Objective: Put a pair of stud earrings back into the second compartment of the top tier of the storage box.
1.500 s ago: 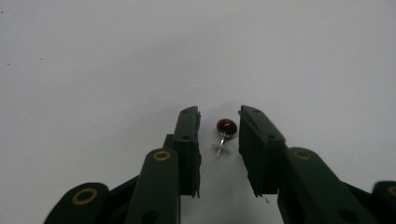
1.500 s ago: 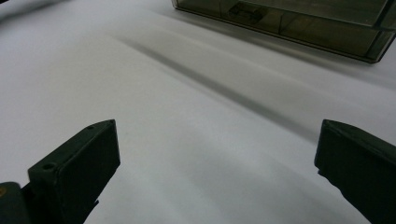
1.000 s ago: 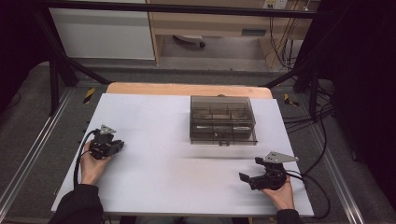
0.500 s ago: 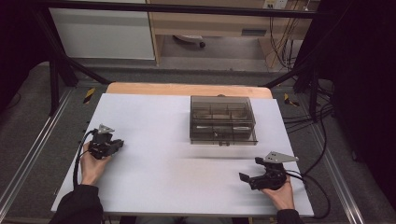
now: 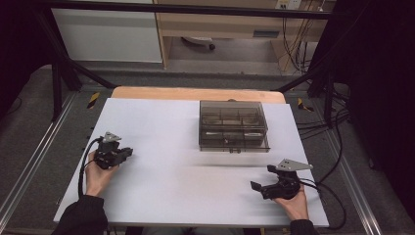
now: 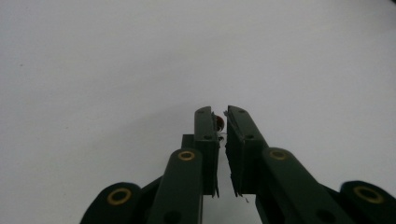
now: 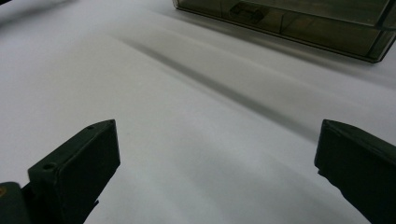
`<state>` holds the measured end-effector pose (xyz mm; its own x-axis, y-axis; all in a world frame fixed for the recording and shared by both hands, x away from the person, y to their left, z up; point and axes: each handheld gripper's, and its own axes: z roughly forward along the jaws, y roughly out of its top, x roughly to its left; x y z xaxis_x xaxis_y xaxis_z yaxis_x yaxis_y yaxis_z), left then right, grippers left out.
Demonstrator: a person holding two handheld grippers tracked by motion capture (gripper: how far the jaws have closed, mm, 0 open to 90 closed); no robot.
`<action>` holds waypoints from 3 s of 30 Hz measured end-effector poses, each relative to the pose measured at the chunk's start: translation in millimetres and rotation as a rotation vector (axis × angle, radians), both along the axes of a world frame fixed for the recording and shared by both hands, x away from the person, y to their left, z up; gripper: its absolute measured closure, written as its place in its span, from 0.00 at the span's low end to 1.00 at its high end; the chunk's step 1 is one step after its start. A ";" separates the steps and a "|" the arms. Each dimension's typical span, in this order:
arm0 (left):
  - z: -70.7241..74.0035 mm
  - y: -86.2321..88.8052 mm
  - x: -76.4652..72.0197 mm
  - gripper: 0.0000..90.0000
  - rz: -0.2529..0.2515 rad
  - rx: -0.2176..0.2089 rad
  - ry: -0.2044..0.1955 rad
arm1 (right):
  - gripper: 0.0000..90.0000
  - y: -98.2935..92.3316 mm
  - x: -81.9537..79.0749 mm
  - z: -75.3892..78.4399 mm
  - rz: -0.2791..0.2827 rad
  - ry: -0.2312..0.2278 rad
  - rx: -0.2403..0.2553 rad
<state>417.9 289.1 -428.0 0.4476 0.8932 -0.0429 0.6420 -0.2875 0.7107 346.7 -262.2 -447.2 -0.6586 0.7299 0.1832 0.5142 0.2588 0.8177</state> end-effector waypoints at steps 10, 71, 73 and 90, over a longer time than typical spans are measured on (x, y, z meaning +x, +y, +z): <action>7.0 -21.4 -9.4 0.91 -0.047 -0.003 -0.012 | 0.01 0.1 -0.3 0.2 -0.001 0.001 0.004; 86.4 -186.7 -18.6 0.91 -0.327 -0.026 -0.094 | 0.01 0.2 -0.4 -0.2 0.000 0.006 -0.008; 87.2 -190.1 -17.4 0.91 -0.328 -0.027 -0.095 | 0.01 0.3 -0.4 -0.2 0.000 0.006 -0.007; 86.6 -257.4 4.0 0.91 -0.384 -0.039 -0.076 | 0.01 0.0 -0.4 0.0 0.002 0.006 -0.009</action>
<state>421.8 31.7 -341.4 0.7520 0.6586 -0.0276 0.4383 -0.4683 0.7672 346.3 -262.2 -447.3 -0.6592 0.7301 0.1801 0.5182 0.2674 0.8124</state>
